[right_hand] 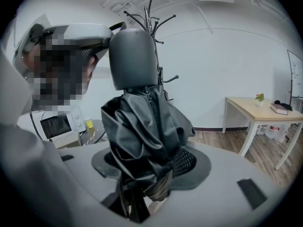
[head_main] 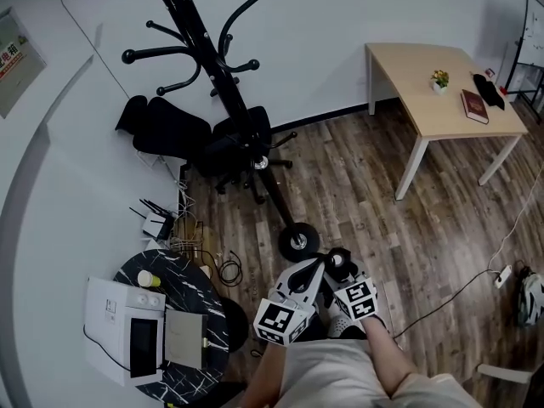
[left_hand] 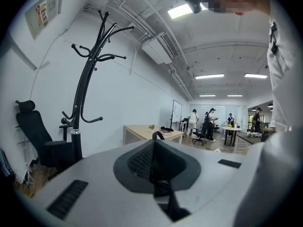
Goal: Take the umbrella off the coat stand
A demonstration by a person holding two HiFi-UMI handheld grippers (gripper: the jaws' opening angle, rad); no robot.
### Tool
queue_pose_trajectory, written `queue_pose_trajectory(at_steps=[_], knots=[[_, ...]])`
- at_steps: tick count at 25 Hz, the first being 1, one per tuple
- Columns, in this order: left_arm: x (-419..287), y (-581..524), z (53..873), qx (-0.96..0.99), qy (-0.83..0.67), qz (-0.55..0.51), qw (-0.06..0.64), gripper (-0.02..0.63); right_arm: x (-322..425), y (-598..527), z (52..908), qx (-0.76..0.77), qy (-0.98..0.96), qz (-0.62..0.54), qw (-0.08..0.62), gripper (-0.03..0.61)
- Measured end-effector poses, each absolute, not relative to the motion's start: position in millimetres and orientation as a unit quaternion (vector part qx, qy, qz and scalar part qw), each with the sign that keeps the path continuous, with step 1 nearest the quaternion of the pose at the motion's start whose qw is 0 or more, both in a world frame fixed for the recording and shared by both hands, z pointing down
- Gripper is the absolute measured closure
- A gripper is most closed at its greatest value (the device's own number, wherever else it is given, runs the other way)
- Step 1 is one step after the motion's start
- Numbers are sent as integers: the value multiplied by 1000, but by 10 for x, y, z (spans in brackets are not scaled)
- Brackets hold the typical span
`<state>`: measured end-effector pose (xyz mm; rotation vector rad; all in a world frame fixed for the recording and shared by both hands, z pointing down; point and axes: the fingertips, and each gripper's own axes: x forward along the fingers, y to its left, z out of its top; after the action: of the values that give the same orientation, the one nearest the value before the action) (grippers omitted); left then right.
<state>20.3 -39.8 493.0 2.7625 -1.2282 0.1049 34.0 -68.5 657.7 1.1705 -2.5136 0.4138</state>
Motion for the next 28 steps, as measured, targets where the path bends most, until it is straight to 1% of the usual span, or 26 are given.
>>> queue_pose_trajectory(at_steps=[6,28], knots=[[226,-377,4923,911,-407,33,58,592,381,-656,6601,407,-883,133,191,330],[71,-372,4962,908,-412,15,79,592,244,-650,6613,409,-882,133,192,330]])
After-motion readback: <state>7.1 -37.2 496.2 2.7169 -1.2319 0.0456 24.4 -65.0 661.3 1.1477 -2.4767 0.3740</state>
